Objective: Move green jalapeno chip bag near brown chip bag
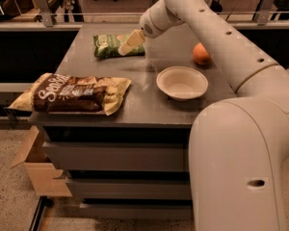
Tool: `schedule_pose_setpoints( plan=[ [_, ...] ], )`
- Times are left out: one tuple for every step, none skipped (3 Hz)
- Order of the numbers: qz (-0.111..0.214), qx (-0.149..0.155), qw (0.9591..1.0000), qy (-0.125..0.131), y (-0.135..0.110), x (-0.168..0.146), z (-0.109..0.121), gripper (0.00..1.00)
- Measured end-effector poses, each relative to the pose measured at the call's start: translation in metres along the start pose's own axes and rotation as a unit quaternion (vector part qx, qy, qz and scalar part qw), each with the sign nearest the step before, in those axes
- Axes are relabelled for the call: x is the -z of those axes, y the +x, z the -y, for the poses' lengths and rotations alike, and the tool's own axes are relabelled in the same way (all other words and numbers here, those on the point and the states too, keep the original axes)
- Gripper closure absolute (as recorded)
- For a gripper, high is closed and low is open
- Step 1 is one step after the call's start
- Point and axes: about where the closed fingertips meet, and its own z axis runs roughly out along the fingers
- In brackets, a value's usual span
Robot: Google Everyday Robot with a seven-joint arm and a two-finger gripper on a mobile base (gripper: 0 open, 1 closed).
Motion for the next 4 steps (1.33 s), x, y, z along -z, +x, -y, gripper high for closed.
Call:
schedule_pose_setpoints(
  plan=[
    [0.0,-0.001,1.0,-0.004,0.002,-0.006,-0.002,0.0],
    [0.002,-0.003,0.9999,-0.016,0.011,-0.025,-0.007,0.0],
    [0.013,-0.01,0.9991,-0.039,0.015,-0.045,-0.013,0.0],
    [0.03,-0.026,0.9981,-0.047,0.02,-0.054,-0.009,0.0]
  ],
)
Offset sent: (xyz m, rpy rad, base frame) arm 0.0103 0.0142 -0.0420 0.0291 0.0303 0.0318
